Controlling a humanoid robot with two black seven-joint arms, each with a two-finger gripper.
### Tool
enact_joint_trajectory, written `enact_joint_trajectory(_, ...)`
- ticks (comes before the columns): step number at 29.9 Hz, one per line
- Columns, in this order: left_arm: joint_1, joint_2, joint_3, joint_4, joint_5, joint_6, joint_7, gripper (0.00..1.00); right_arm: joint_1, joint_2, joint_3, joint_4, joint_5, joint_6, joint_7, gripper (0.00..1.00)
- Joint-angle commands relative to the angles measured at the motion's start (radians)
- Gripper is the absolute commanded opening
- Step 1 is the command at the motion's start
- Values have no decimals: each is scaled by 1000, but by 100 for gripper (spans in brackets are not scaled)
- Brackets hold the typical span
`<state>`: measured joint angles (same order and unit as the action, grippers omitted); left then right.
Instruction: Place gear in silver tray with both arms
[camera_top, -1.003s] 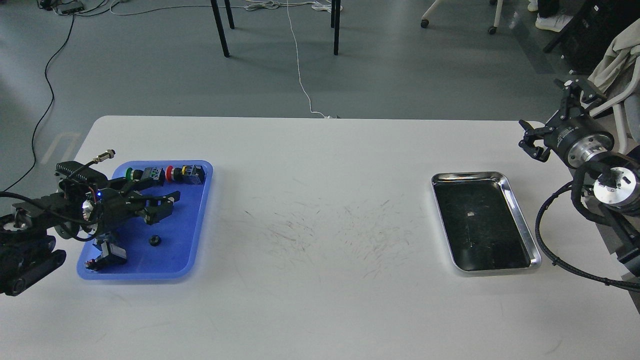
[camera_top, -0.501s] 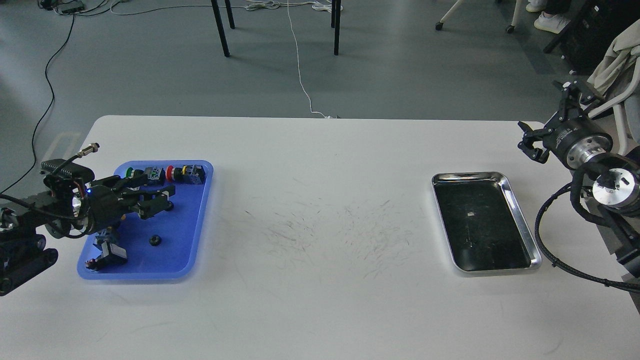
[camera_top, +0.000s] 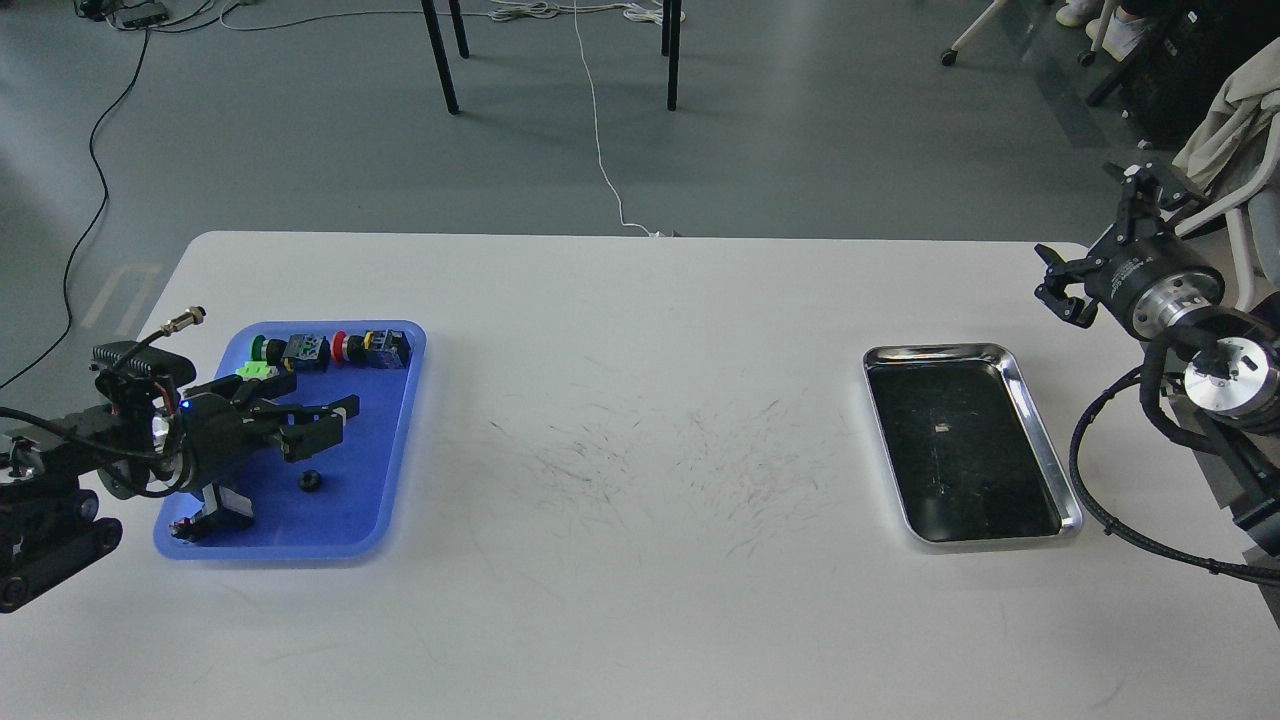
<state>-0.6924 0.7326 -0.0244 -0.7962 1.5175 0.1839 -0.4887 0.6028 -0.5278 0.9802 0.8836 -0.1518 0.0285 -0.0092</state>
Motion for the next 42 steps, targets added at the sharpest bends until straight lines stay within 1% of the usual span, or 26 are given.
enact_joint_trajectory(1,4,-2,0,3,1,5,0,81,0,0,0,0,0,-1,0,99)
enact_joint_trajectory(4,7,-19,0,6,4,6,0,80,0,0,0,0,0,-1,0,99)
enact_joint_trajectory(7,10,-28,0,9,3,6,0,74,0,0,0,0,0,-1,0,99)
enact_joint_trajectory(12,11,-45,1,17,6,60,0,74,0,0,0,0,0,-1,0,99)
enact_joint_trajectory(22,25,-48,1,28,10,66,0,71,-1,-1,0,0,0,-1,0,99)
enact_joint_trajectory(30,25,-65,1,80,10,68,0,70,-3,-1,0,0,0,-1,0,99)
enact_joint_trajectory(36,31,-90,1,100,12,112,0,66,-3,-1,2,0,0,-1,0,99)
enact_joint_trajectory(42,34,-91,3,103,12,115,0,65,-3,-1,2,0,0,-1,0,99)
